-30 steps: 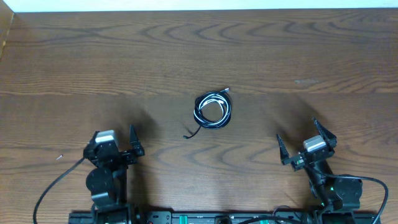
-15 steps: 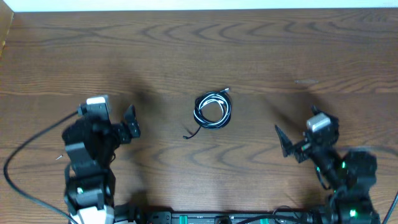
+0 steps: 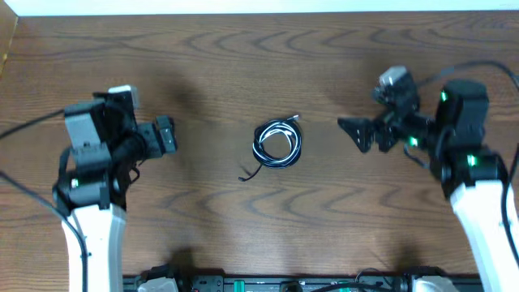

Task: Untangle cables
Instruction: 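Raise both arms and move the left gripper over the cable coil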

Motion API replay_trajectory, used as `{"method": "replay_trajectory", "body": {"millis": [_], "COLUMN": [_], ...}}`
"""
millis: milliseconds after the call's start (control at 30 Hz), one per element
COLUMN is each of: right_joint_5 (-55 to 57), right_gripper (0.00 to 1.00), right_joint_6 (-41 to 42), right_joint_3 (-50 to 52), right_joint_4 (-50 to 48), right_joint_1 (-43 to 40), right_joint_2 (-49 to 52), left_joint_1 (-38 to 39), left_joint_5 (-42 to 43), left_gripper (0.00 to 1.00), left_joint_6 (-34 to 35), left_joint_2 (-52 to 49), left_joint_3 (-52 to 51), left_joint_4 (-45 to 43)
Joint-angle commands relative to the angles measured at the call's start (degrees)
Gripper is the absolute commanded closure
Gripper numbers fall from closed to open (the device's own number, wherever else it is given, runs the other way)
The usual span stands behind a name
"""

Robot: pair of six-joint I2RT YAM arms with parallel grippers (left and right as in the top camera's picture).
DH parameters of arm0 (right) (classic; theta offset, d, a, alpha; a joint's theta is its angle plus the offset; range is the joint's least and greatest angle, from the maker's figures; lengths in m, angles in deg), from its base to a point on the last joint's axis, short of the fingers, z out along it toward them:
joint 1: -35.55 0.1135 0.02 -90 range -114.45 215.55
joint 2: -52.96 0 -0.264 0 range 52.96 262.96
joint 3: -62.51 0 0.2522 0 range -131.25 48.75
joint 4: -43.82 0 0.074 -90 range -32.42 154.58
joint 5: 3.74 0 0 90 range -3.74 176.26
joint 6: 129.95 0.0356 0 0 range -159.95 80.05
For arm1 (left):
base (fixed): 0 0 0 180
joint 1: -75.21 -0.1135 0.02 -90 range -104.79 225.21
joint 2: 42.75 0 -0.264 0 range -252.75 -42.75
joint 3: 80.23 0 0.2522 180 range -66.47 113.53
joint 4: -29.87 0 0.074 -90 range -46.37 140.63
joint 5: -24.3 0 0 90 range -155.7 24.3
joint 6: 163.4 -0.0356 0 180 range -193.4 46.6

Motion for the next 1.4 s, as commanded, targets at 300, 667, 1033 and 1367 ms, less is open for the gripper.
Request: {"method": "replay_trajectory", "body": {"millis": [300, 667, 1033, 1367], "right_joint_5": [-5.3, -5.4, 6.6, 7.6], "right_gripper": [0.01, 0.01, 0.07, 0.12], "right_joint_6": [0.4, 0.4, 6.9, 7.7], "right_joint_3": [-15.2, -15.2, -15.2, -15.2], "right_joint_4": [2.7, 3.6, 4.2, 5.2], "right_joint_1": [5.0, 5.0, 5.0, 5.0], "right_joint_2": [20.7, 23.8, 24.0, 24.0], "left_joint_1": [12.6, 15.3, 17.6, 25.8], "left_joint_5": [2.4, 10.8, 8.0, -2.8], "left_gripper": [0.02, 0.02, 0.01, 0.08], "left_joint_6": [-0.3, 2.1, 7.4, 12.7], "left_joint_2": [-15.4, -17.1, -22.0, -35.1], "left_joint_3": [9.9, 9.9, 9.9, 9.9], "left_joint_4": [0.0, -0.2, -6.6, -12.0]}}
